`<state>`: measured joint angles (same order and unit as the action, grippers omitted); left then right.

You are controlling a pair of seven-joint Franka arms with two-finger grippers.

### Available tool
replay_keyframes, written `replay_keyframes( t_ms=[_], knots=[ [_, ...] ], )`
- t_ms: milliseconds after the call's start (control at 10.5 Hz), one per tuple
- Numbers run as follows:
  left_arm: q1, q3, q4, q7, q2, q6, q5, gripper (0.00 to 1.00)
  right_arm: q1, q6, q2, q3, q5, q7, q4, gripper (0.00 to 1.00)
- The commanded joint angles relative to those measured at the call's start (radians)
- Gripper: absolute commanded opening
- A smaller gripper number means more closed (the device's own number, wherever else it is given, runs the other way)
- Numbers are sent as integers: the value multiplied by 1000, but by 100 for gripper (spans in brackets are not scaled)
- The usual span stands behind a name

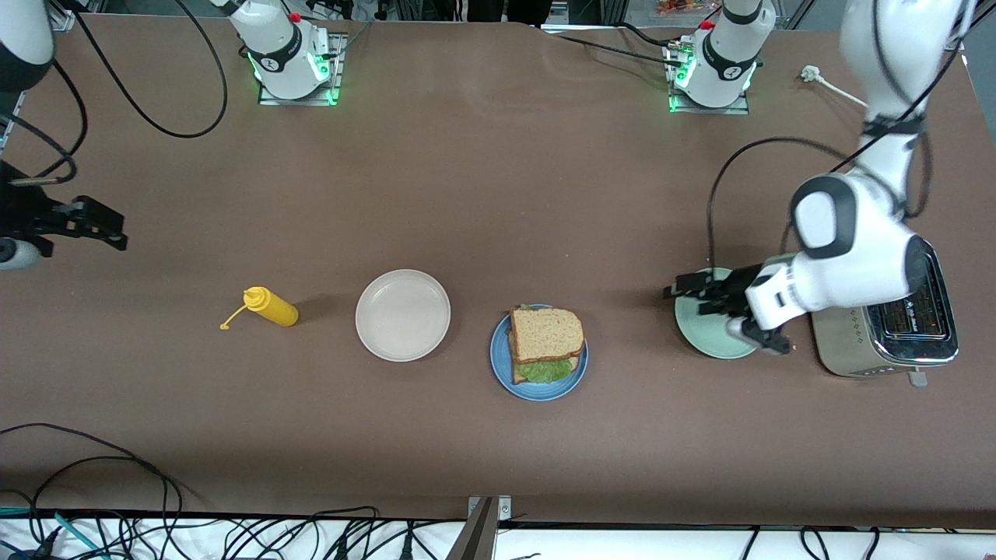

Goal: Make sandwich in blue plate with both arms
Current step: 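Open the left gripper and raise it from the sandwich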

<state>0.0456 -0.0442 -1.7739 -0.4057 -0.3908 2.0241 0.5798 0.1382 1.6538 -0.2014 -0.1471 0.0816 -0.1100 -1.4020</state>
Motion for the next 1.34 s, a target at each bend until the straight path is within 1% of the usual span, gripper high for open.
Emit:
replay_keyframes(
  t_ms=[0, 191, 286, 477, 572, 668, 763, 859, 954, 1049, 1145, 1240],
  knots=[
    [-23, 6, -71, 83, 199, -125, -272, 100, 1, -49, 20, 37, 10, 12, 27, 100],
    [-20, 4, -70, 139, 292, -215, -386, 100, -2, -40, 19, 28, 7, 50, 26, 100],
    [-12, 6, -65, 162, 337, -267, -418, 100, -5, -36, 8, 23, 3, 97, 27, 100],
    [2, 14, -50, 179, 418, -321, -541, 100, -9, -22, 7, 21, 1, 99, 26, 100],
    [2, 17, -48, 180, 458, -326, -570, 100, -9, -17, 5, 21, -2, 101, 26, 100],
    [2, 48, -48, 180, 493, -335, -574, 100, -9, -11, 5, 21, -5, 101, 24, 100],
    [0, 55, -48, 182, 521, -387, -575, 100, -9, -11, 5, 21, -5, 102, 24, 100],
    [-1, 53, -47, 182, 552, -428, -612, 100, -9, -11, 5, 21, -5, 102, 23, 100],
    [-1, 52, -39, 182, 572, -450, -638, 100, -9, -11, 5, 21, -5, 101, 21, 100],
    [-1, 53, -16, 185, 575, -481, -638, 100, -12, -6, 5, 21, -5, 101, 20, 100],
    [-1, 53, 11, 220, 566, -504, -638, 100, -14, -3, 4, 21, -5, 101, 18, 100],
    [-3, 47, 39, 282, 532, -545, -638, 100, -15, -3, 4, 21, -6, 102, 15, 100]
  ],
)
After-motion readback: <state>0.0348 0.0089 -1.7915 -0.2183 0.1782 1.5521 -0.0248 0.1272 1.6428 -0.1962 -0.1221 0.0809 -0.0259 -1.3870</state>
